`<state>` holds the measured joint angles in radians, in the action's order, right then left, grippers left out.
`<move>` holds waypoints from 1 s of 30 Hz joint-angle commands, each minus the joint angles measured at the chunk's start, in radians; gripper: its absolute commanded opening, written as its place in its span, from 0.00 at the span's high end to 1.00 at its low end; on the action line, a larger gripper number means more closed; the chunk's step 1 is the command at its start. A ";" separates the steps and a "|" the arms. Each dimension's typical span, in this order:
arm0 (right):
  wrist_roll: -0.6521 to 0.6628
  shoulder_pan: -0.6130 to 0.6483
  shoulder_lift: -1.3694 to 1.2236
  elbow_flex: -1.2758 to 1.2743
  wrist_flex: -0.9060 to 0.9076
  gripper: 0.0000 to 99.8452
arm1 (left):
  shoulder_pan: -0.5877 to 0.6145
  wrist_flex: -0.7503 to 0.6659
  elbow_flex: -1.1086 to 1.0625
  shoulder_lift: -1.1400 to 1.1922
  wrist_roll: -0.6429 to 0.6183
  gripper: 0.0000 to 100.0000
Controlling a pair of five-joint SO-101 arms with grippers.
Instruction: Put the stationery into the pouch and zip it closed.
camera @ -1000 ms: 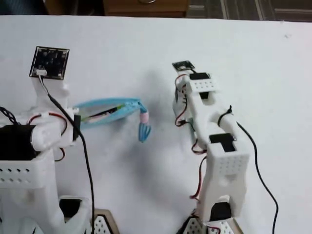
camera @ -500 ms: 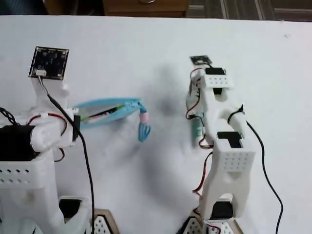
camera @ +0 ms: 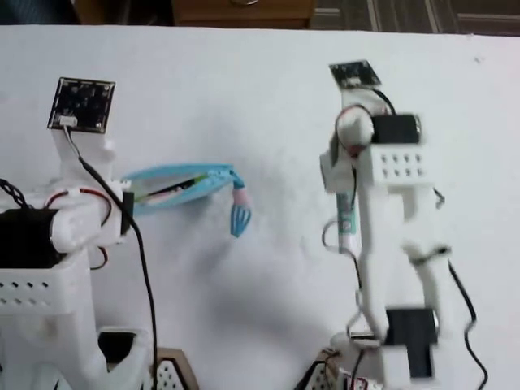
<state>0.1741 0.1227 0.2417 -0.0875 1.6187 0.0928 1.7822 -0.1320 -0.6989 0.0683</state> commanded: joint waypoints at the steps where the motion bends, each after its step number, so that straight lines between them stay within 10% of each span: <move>1: -0.017 0.016 0.220 -0.210 -0.108 0.98 | 0.004 -0.005 0.009 -0.008 0.002 0.98; 12: -0.219 0.107 0.906 -0.887 -0.700 0.98 | 0.001 -0.005 0.009 -0.008 0.002 0.98; 20: -0.482 0.414 1.233 -0.801 -0.920 0.98 | 0.002 -0.005 0.011 -0.008 0.002 0.98; 30: -0.534 0.527 0.967 -0.555 -1.201 0.98 | -0.002 -0.005 0.011 -0.007 -0.002 0.98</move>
<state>-0.3521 0.5953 1.2958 -0.7027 0.4864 0.0928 1.7822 -0.1320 -0.6989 0.0683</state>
